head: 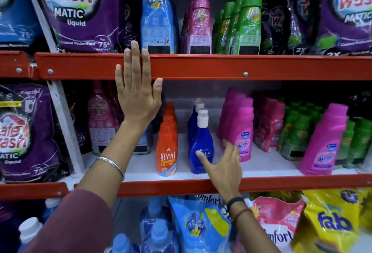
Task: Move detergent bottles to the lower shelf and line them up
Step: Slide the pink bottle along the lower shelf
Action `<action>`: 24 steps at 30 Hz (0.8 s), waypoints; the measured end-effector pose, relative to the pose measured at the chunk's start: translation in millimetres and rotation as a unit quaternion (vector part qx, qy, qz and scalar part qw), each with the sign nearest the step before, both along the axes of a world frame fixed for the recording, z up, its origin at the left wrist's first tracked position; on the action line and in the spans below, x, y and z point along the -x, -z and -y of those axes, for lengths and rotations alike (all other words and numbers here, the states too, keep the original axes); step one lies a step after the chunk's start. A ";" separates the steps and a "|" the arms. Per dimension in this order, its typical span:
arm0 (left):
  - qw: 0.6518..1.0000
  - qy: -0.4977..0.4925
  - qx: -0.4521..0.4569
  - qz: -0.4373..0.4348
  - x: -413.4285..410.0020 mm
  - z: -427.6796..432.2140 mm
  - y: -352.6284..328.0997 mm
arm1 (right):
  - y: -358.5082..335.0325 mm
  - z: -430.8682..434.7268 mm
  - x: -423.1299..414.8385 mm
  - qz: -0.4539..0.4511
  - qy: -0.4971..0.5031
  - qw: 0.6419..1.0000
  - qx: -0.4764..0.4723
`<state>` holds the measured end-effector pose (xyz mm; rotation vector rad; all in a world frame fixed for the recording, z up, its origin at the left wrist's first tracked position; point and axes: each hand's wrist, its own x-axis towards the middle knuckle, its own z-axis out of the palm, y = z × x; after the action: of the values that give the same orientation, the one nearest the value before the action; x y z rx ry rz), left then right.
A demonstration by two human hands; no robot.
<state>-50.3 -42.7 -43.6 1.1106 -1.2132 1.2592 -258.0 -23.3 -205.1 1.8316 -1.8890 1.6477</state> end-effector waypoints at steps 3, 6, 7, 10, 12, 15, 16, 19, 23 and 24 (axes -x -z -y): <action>1.000 -0.010 -0.014 -0.014 4.2 1.2 2.5 | -3.2 1.6 42.9 0.050 0.014 0.998 0.046; 0.999 0.002 -0.026 -0.025 4.9 1.5 2.6 | -8.6 6.8 94.3 0.084 0.080 0.988 0.103; 0.999 0.003 -0.028 -0.028 4.8 1.6 2.9 | -10.6 10.2 112.6 0.091 0.110 0.983 0.117; 0.999 -0.002 -0.034 -0.040 -5.7 -1.5 3.3 | -15.2 22.9 152.5 0.117 0.175 0.970 0.119; 0.998 -0.011 -0.033 -0.049 -11.3 -1.5 5.2 | -14.1 30.5 174.9 0.136 0.197 0.967 0.087; 0.998 -0.021 -0.024 -0.053 -1.9 -1.2 3.6 | -14.4 33.9 211.2 0.155 0.206 0.966 0.030; 0.998 -0.020 -0.019 -0.048 11.0 -1.9 2.6 | -16.4 31.1 228.4 0.158 0.199 0.967 0.017; 0.998 -0.020 -0.021 -0.054 9.9 -2.5 1.6 | -13.0 34.6 238.5 0.157 0.184 0.970 -0.006; 0.998 -0.014 -0.026 -0.049 12.1 0.4 4.1 | -11.3 32.5 246.5 0.163 0.187 0.969 -0.004; 0.998 -0.013 -0.025 -0.047 12.3 0.5 3.9 | -12.2 31.3 246.4 0.168 0.188 0.968 -0.001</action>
<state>-62.5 -43.2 -47.5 1.2124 -1.1676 1.1881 -504.3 -54.7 -192.9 1.1437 -2.1880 1.8933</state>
